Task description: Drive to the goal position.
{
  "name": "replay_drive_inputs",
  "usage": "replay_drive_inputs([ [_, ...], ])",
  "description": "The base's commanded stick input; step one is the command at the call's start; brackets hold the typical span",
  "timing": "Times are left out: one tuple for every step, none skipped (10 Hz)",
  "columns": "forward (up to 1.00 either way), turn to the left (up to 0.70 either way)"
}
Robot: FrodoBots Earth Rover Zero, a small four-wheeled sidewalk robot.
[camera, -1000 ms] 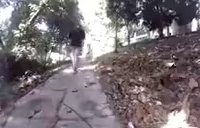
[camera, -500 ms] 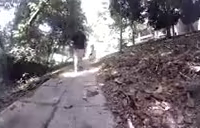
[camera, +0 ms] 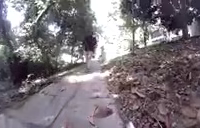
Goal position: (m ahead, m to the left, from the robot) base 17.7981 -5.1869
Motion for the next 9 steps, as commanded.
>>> replay_drive_inputs([
  [1.0, 0.0],
  [1.0, 0.0],
  [1.0, 0.0],
  [1.0, 0.0],
  [1.0, 0.0],
  [1.0, 0.0],
  [1.0, 0.0],
  [1.0, 0.0],
  [1.0, 0.0],
])
